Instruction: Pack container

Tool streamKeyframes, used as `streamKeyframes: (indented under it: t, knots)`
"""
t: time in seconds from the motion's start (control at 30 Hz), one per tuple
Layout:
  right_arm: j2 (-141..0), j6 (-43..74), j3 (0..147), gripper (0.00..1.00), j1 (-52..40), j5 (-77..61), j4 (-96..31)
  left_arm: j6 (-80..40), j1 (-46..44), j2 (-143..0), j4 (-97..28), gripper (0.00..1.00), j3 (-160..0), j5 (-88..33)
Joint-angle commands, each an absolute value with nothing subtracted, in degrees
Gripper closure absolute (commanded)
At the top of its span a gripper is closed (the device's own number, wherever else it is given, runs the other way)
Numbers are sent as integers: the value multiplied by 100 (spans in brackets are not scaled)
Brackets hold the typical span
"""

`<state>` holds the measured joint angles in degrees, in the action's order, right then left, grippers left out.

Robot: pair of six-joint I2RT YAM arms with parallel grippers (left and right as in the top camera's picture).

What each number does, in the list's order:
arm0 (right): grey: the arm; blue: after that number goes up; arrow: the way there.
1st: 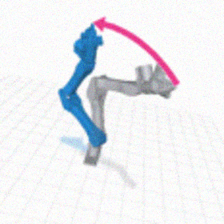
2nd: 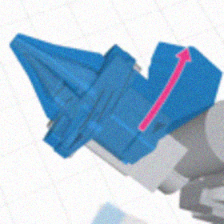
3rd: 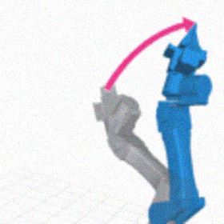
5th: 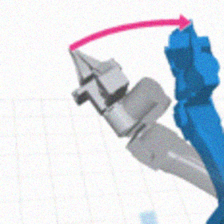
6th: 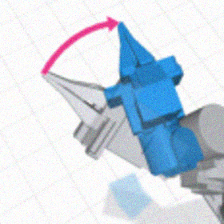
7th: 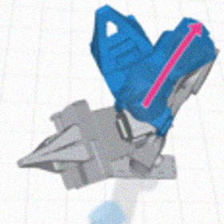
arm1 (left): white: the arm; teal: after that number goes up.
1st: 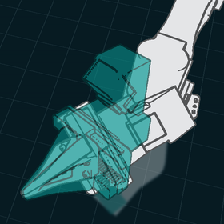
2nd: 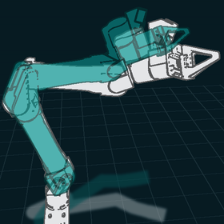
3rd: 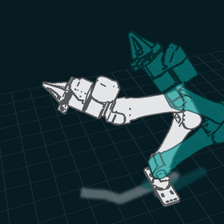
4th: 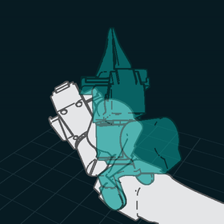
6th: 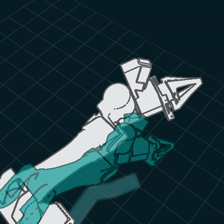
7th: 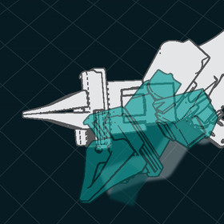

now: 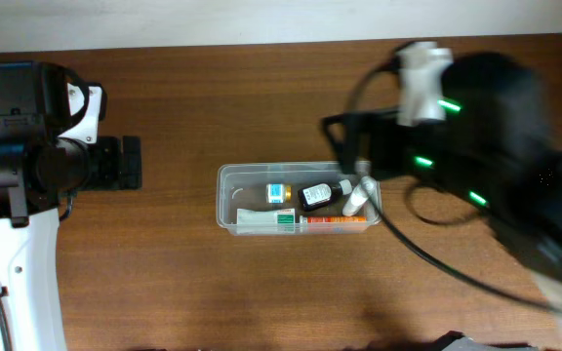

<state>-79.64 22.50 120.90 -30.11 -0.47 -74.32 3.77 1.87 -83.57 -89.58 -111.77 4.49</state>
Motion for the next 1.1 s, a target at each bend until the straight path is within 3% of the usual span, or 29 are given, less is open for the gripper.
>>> streamKeyframes:
  t: [0.0,0.13,0.37,0.73,1.07]
  knots:
    - [-7808,1970,12086,2,-2757,1157,-7472,325,215,-8313,-8952,0,-11222,432]
    - [-7599,1964,12086,2,-2261,1728,-7669,325,215,-8313,-8952,0,-11222,432]
    - [-6751,1457,11273,2,-913,1109,-7238,325,215,-8313,-8952,0,-11222,432]
    - [-4003,1492,6488,2,-368,1046,-5275,325,215,-8313,-8952,0,-11222,432]
    - [-1732,1702,3361,2,-368,939,-4974,325,215,-8313,-8952,0,-11222,432]
